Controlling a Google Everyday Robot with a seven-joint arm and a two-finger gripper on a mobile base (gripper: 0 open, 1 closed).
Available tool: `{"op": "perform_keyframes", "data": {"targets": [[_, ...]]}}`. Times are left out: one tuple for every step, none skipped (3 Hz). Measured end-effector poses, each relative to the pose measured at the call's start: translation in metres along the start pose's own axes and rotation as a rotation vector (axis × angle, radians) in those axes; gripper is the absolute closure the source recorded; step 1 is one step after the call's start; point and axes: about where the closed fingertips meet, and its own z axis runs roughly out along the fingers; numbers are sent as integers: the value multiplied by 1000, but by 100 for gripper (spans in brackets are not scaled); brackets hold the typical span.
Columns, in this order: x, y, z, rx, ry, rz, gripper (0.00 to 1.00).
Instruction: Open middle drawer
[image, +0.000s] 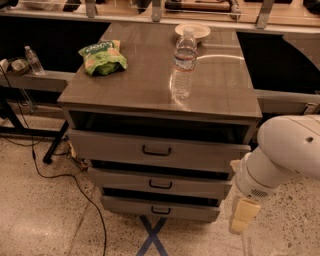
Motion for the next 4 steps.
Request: {"op": "perform_keyframes", "data": {"targets": [[0, 3, 12, -5, -13, 21, 0], [-2, 18, 75, -26, -52, 79, 0], [-6, 23, 132, -16, -102, 104, 0], [-15, 15, 176, 6, -170, 104, 0]]}}
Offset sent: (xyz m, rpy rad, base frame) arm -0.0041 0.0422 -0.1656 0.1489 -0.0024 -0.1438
